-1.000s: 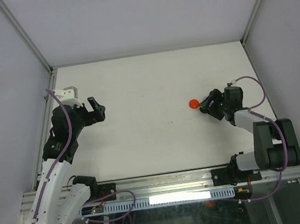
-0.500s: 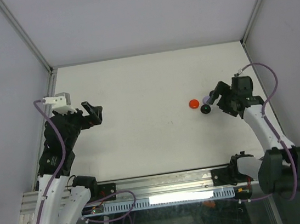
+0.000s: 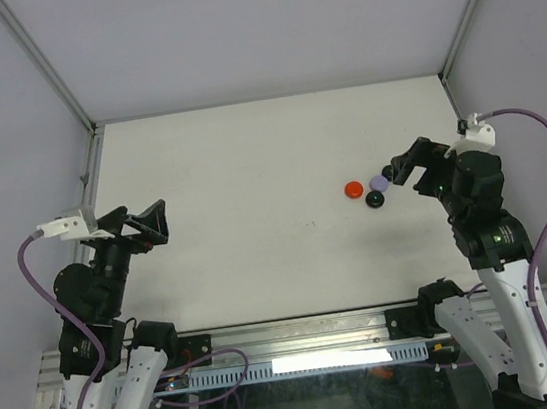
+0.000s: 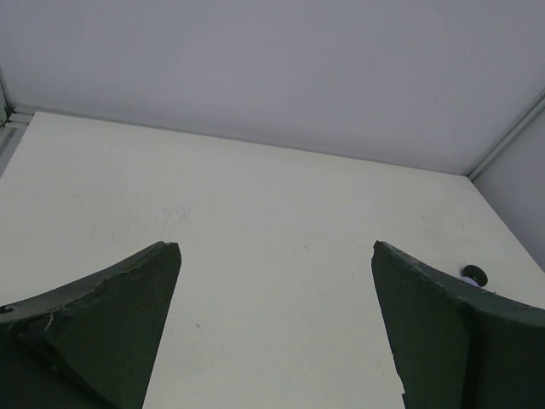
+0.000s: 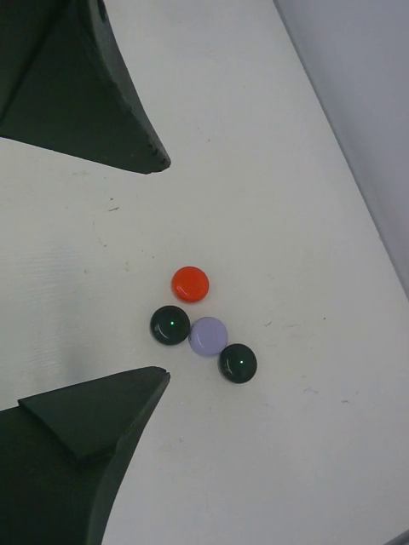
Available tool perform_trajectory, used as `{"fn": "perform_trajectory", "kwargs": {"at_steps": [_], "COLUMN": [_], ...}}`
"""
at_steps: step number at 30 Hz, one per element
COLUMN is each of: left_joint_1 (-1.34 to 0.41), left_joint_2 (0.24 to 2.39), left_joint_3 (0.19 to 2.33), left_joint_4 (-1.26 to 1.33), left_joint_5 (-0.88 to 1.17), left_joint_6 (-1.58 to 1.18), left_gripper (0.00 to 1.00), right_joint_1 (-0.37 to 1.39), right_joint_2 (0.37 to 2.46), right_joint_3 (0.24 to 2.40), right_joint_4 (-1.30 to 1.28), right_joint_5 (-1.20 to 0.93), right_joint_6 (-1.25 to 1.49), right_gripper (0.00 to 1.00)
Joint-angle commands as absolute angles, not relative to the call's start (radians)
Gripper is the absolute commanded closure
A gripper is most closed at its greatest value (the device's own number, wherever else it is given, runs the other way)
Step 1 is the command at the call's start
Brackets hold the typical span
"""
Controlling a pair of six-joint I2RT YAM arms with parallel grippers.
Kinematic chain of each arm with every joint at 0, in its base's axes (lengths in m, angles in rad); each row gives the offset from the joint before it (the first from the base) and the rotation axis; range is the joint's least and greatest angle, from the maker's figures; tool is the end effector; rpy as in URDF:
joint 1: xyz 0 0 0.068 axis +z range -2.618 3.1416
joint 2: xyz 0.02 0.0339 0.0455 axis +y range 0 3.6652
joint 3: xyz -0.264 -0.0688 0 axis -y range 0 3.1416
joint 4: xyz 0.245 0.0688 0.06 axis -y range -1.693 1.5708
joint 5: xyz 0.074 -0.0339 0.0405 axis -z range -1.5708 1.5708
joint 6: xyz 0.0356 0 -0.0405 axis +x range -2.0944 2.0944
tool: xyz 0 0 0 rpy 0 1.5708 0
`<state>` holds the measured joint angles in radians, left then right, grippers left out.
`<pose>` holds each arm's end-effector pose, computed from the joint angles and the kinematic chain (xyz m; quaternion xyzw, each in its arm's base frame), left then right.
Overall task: Insert the wireless bluetooth earbuds into the charging case
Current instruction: Reset both arms
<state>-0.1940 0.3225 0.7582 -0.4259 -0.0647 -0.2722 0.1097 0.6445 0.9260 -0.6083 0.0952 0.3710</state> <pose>0.0749 -0.0124 0.3560 -0.0505 0.7018 -0.1419 0.6962 0.1309 0.0110 0.3627 0.1332 0.8013 0.1010 0.5745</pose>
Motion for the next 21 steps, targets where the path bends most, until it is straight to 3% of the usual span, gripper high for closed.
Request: {"fn": "perform_trajectory", "kwargs": {"at_steps": [1, 8, 21], "left_joint_1": [-0.18, -0.18, -0.181], "left_joint_2": [0.272, 0.257, 0.265], "left_joint_3": [0.719, 0.624, 0.618], "left_joint_4": [-0.373, -0.311, -0.314], "left_joint_5": [-0.126, -0.136, -0.117], "left_joint_6": [-0.271, -0.286, -0.266], "left_gripper": [0.01, 0.01, 0.01], "right_joint_1": [0.21, 0.256, 0.26], "right_joint_2": [0.582, 0.448, 0.434], "right_joint_3": [0.937, 0.831, 0.807], "right_joint_4": [-0.591, -0.479, -0.453], "right_joint_5": [0.263, 0.284, 0.26], "right_joint_6": [0.292, 0.248, 0.222], "right_gripper": [0.01, 0.01, 0.01]}}
